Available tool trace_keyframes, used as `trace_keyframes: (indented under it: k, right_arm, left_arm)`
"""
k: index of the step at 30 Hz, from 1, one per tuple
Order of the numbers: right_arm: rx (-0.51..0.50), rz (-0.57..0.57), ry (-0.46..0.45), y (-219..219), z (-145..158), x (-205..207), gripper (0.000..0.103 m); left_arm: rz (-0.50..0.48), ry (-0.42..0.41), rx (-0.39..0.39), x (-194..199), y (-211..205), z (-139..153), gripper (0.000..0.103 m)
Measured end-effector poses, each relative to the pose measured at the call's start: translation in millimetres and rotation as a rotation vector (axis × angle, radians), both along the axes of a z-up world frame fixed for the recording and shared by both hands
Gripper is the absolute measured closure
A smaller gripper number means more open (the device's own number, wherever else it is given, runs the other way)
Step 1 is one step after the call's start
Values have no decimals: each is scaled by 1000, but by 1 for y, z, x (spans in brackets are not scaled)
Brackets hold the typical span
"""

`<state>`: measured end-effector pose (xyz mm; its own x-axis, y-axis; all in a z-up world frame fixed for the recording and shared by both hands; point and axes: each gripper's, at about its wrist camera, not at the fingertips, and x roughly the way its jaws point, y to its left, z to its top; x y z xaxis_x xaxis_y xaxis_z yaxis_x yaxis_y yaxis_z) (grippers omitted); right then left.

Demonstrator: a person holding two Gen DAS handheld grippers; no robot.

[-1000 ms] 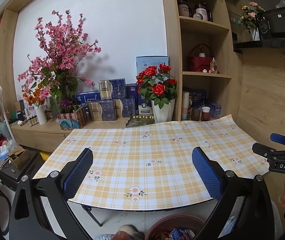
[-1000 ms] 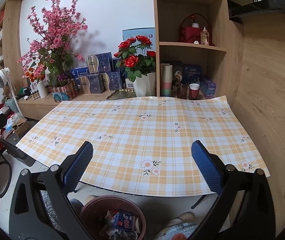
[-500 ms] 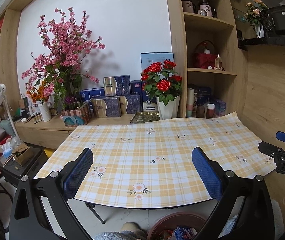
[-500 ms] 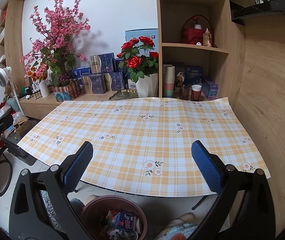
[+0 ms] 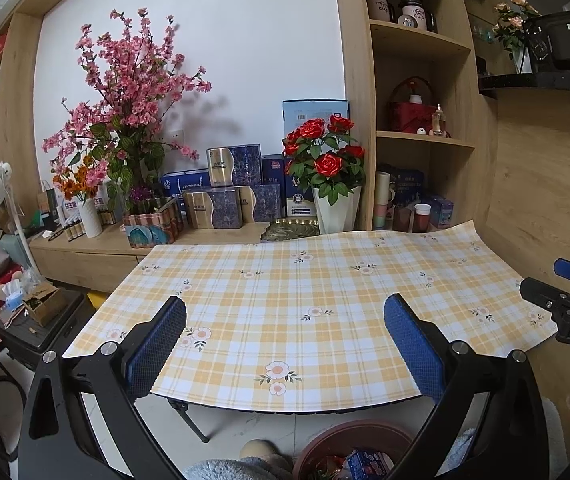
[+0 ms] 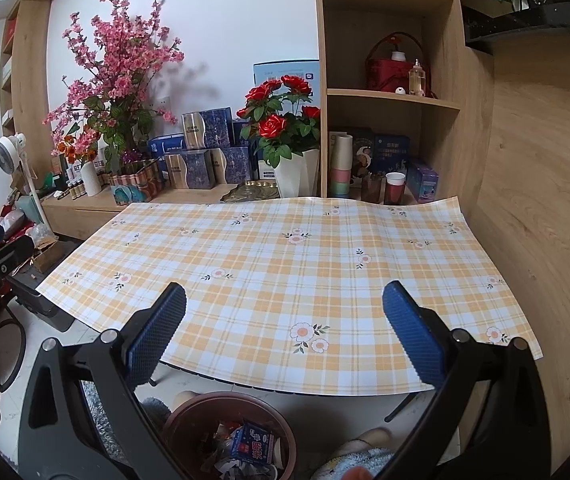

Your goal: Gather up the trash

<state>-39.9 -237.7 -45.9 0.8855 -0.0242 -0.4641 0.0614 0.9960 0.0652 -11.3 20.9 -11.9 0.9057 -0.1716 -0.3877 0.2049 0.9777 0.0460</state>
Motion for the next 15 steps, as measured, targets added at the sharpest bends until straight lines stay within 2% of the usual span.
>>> trace_keyframes:
  k: [15]
  right_arm:
    - [0, 1, 3, -1, -1, 1, 6]
  left_arm:
    - [-2, 2, 3, 0, -1, -1, 6]
